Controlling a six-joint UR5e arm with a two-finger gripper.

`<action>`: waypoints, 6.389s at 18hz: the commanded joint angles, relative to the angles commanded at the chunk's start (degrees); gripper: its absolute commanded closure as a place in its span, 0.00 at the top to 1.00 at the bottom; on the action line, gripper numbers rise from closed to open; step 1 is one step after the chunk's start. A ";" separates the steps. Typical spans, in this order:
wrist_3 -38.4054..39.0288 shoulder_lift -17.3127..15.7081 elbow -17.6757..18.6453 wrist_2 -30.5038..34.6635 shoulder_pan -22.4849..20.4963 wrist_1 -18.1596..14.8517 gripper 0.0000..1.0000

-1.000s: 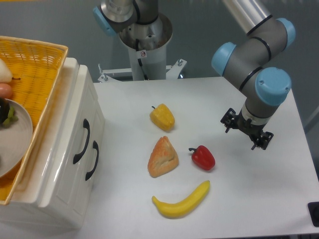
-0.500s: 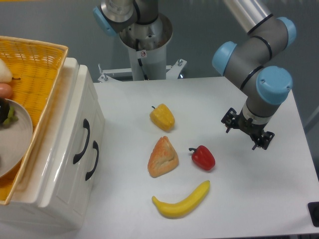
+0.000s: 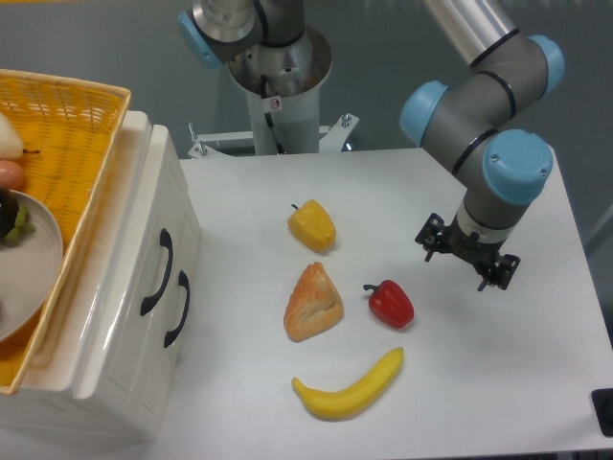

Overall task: Slide the top white drawer open
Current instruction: 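Move the gripper across the table toward the upper drawer's black handle, then lower the gripper onto the upper drawer handle and close on it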

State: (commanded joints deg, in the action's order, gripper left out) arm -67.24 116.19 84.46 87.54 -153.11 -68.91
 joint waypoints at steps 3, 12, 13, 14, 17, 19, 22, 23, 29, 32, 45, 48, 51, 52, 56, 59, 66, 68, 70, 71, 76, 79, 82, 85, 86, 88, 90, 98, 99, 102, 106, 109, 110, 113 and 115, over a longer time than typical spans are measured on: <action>4.11 -0.79 0.26 -3.94 0.53 -0.35 1.00; 20.38 -6.05 2.90 -9.65 4.48 -5.96 1.00; 21.96 -6.85 2.90 -11.32 4.66 -7.46 1.00; 23.72 -7.03 2.90 -12.64 5.09 -8.60 1.00; 29.08 -7.65 2.90 -13.45 8.08 -9.14 1.00; 32.42 -7.74 2.90 -13.62 10.27 -9.14 1.00; 35.68 -8.00 2.81 -16.60 12.74 -9.14 1.00; 36.04 -8.35 2.81 -18.09 13.09 -9.14 1.00; 40.60 -8.70 2.81 -20.57 16.17 -9.23 0.98; 42.45 -8.70 2.81 -20.92 17.84 -9.23 0.96; 43.60 -9.05 2.90 -24.79 20.92 -10.63 0.93; 43.60 -9.14 2.90 -24.79 20.92 -10.99 0.93; 43.60 -9.14 2.90 -24.87 21.01 -10.99 0.93; 43.60 -9.14 2.90 -24.96 21.09 -10.99 0.93; 43.78 -9.14 2.90 -26.02 21.27 -11.43 0.88; 43.78 -9.14 2.90 -26.10 21.45 -11.43 0.88; 43.86 -9.06 2.90 -26.11 22.41 -11.34 0.87; 43.86 -8.97 2.99 -26.02 22.50 -11.34 0.86; 43.86 -8.88 2.90 -26.02 22.59 -11.25 0.85; 43.86 -8.88 2.90 -26.10 22.50 -11.16 0.85; 43.86 -8.70 2.90 -26.11 22.50 -11.08 0.82; 43.86 -8.70 2.90 -26.19 22.50 -11.08 0.81; 43.86 -8.53 2.90 -26.19 22.50 -10.99 0.79; 43.78 -8.53 2.90 -26.19 22.50 -10.99 0.78; 43.78 -8.44 2.90 -26.19 22.59 -10.99 0.77; 43.78 -8.35 2.90 -26.19 22.59 -10.90 0.76; 43.78 -8.44 2.90 -26.19 22.50 -10.81 0.74; 43.78 -8.53 2.72 -26.37 22.50 -10.72 0.67; 43.78 -8.53 2.72 -26.28 22.50 -10.72 0.67; 43.78 -8.70 2.64 -26.37 22.59 -10.72 0.66; 43.78 -8.79 2.64 -26.37 22.59 -10.72 0.64; 43.78 -8.79 2.64 -26.63 22.68 -10.72 0.58; 43.78 -8.79 2.64 -26.72 22.68 -10.72 0.56; 43.78 -8.79 2.64 -26.72 22.85 -10.72 0.50; 43.78 -8.88 2.64 -26.72 22.94 -10.72 0.46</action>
State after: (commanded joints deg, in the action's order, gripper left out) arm -23.47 107.32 87.10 60.82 -130.17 -79.63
